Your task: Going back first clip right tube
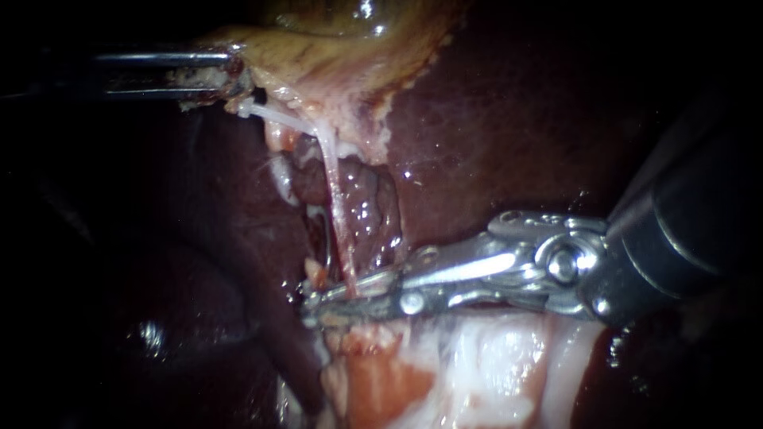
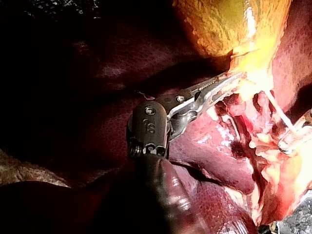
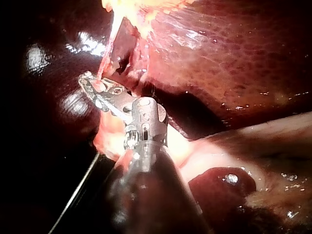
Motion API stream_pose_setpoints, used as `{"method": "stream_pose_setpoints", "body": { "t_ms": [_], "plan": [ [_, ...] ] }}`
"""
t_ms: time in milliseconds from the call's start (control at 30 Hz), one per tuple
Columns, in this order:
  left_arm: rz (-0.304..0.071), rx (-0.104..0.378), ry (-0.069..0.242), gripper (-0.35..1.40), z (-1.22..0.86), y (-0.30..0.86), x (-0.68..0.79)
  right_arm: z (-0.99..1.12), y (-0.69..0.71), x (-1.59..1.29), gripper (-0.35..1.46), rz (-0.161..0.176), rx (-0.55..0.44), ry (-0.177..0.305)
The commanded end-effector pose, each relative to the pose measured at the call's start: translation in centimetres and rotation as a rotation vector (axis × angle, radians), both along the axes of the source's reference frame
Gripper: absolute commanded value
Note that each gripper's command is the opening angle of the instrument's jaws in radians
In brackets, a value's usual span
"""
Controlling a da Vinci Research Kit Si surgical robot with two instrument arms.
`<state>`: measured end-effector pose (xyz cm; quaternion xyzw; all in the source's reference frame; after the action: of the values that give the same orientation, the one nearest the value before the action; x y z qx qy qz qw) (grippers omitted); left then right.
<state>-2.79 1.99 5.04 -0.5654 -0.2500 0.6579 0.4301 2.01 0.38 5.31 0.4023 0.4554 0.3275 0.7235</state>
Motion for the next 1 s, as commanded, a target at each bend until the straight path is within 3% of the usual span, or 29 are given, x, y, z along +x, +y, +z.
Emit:
{"method": "stream_pose_setpoints", "body": {
  "t_ms": [33,100,200,300,433,567,700,733,900,1000],
  "plan": [
    [-0.001,0.0,0.0,-0.35,0.0,0.0,0.0,0.02,0.0,-0.01,-0.35,0.001,0.0,-0.001],
    [0.0,0.0,0.0,-0.35,0.0,0.0,0.01,0.03,0.0,-0.01,-0.31,-0.01,0.006,0.007],
    [0.0,0.0,0.0,-0.35,0.0,0.0,0.01,0.07,-0.03,0.01,0.23,-0.035,-0.04,0.048],
    [0.0,0.0,0.0,-0.35,0.0,0.0,0.0,0.14,-0.04,0.09,0.44,-0.031,-0.043,0.048],
    [0.0,0.0,0.0,-0.35,0.0,0.0,0.01,0.21,-0.05,0.11,0.46,-0.033,-0.057,0.051],
    [0.0,0.0,0.0,-0.35,0.0,0.0,0.01,0.34,-0.06,0.1,0.46,-0.063,-0.154,0.062],
    [0.0,0.0,0.0,-0.35,0.0,0.0,0.01,0.5,-0.08,0.07,0.49,-0.112,-0.279,0.029],
    [0.0,0.0,0.0,-0.35,0.0,0.0,0.01,0.53,-0.08,0.06,0.49,-0.103,-0.305,0.008],
    [0.0,0.0,0.0,-0.35,0.0,0.0,0.01,0.54,-0.08,-0.02,0.49,-0.114,-0.381,-0.003],
    [0.0,0.0,0.0,-0.35,0.01,0.0,0.01,0.49,-0.08,-0.06,0.5,-0.135,-0.391,0.024]
  ]
}}
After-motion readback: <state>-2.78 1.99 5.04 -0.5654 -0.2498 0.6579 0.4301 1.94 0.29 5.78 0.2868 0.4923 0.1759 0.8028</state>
